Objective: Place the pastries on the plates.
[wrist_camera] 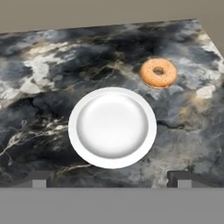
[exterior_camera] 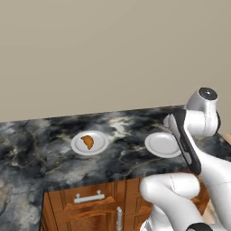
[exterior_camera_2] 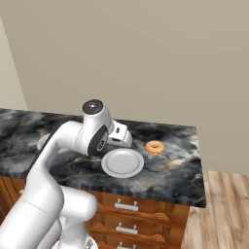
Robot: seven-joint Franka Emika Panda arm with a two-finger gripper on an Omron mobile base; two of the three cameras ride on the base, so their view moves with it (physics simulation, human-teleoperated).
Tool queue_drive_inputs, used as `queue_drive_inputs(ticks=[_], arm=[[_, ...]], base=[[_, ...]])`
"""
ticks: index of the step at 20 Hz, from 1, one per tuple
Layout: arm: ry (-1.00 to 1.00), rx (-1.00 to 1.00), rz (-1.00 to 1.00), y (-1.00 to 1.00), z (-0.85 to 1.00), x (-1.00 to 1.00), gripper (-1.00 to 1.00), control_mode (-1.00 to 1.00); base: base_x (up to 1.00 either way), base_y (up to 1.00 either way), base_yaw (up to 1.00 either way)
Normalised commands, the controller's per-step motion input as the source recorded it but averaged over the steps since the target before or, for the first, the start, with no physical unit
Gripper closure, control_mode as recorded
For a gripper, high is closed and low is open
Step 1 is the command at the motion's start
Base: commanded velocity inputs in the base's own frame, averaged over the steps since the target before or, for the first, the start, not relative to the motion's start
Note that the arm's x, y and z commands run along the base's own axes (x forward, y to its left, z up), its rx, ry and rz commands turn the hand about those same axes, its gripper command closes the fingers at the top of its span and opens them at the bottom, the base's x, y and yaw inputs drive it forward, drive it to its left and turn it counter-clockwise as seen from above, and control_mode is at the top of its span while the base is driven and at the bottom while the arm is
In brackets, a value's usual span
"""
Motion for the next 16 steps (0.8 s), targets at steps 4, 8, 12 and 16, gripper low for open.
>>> queue_drive_inputs(ticks=[4,8,12,16], arm=[[0.09,0.0,0.0,-0.66,0.0,0.1,-1.0,-1.0],[0.09,0.0,0.0,-0.52,0.0,0.24,-1.0,-1.0],[0.06,0.0,0.0,-0.34,0.0,0.43,-1.0,-1.0],[0.04,0.0,0.0,-0.22,-0.06,0.5,-1.0,-1.0]], base=[[0.0,0.0,0.0],[0.0,0.0,0.0],[0.0,0.0,0.0],[0.0,0.0,0.0]])
